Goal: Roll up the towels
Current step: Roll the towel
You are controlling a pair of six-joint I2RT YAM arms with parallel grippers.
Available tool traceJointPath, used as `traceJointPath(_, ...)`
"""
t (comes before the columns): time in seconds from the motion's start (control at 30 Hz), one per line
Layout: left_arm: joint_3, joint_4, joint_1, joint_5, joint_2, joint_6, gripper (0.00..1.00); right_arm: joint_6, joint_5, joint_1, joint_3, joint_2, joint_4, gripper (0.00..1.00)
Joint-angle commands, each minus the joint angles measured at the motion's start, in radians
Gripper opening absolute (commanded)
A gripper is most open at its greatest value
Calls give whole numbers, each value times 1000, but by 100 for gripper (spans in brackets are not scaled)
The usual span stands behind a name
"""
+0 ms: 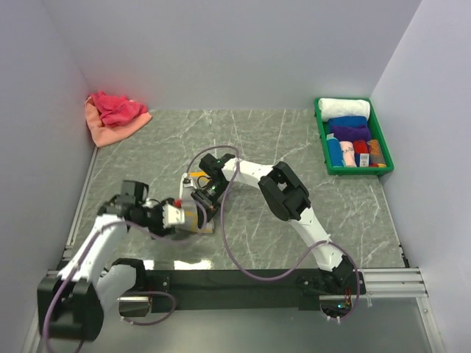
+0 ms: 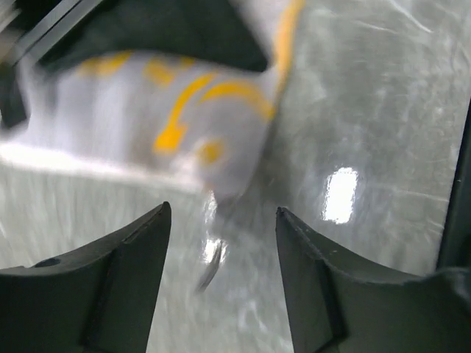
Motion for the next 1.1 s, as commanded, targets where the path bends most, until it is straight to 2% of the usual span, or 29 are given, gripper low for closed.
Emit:
traceJointPath(0.0, -108, 232, -146, -107, -141, -40, 65, -1, 88, -3, -3, 84, -47, 0)
traceJointPath(0.03, -144, 273, -207, -140, -184, -62, 65, -6, 91, -5, 2, 94, -55, 0)
traceJointPath(0.27, -214, 339, -353, -211, -262, -45, 68, -3, 79, -8, 34, 126, -69, 0)
traceJointPath(0.5, -224, 477, -479, -315, -139, -74, 64, 8, 80, -11, 42, 131, -67, 0)
traceJointPath(0.6, -195, 436, -499, -354, -60, -100, 50, 22, 85, -20, 17, 115, -50, 0)
traceJointPath(0.63, -182, 384, -499, -365, -40, -109, 42, 26, 82, -25, -4, 105, -40, 0)
traceJointPath(0.8, -175, 281, -499, -418, 17, -149, 22, 49, 73, -53, -81, 60, -3, 0)
traceJointPath(0.83, -163, 261, -499, -424, 29, -178, 15, 61, 74, -60, -113, 30, 22, 2)
traceJointPath(0.9, -145, 205, -487, -418, 72, -171, 6, 72, 76, -71, -138, -7, 45, 16)
traceJointPath(0.93, -128, 182, -487, -406, 89, -172, 3, 72, 79, -79, -156, -50, 59, 28)
traceJointPath(1.03, -88, 120, -467, -374, 162, -168, 1, 62, 131, -137, -196, -171, 94, 43)
traceJointPath(1.07, -76, 97, -458, -362, 205, -166, 1, 60, 151, -158, -210, -208, 109, 43)
